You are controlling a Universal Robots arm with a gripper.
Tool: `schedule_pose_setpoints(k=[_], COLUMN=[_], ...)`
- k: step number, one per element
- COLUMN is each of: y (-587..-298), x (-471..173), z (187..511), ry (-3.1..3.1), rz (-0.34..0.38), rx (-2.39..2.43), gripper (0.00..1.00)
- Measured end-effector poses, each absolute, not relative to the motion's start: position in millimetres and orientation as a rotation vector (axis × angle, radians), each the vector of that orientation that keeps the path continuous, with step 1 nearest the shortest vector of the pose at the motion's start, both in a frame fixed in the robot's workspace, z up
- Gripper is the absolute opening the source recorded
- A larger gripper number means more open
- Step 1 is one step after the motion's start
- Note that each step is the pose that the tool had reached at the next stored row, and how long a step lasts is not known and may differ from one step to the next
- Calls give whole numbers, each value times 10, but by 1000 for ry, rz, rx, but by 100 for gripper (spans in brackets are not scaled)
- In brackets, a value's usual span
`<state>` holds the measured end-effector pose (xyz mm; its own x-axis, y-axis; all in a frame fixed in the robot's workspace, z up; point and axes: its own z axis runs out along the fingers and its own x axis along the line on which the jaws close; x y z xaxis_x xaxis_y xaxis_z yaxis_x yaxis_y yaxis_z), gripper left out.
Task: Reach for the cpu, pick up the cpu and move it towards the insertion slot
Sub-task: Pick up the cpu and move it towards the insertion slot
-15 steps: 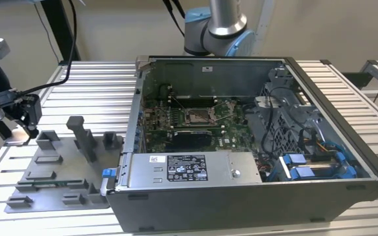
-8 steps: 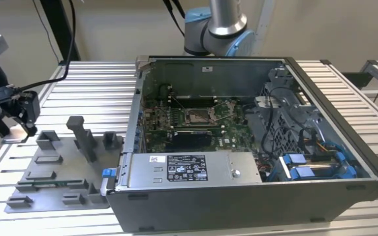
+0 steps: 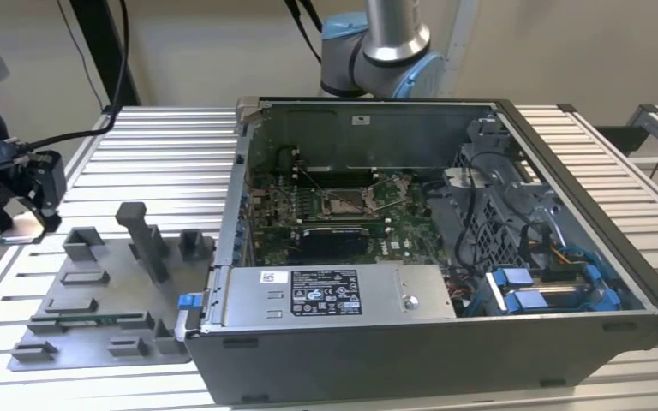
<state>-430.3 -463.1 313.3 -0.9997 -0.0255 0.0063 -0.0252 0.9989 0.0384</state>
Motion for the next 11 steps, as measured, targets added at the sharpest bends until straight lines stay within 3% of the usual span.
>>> schedule_pose_setpoints(k=[11], y=[-4631], x=[-4303], z=[3220], ry=[-3134], rz=[-60], rx=[40], gripper=[0])
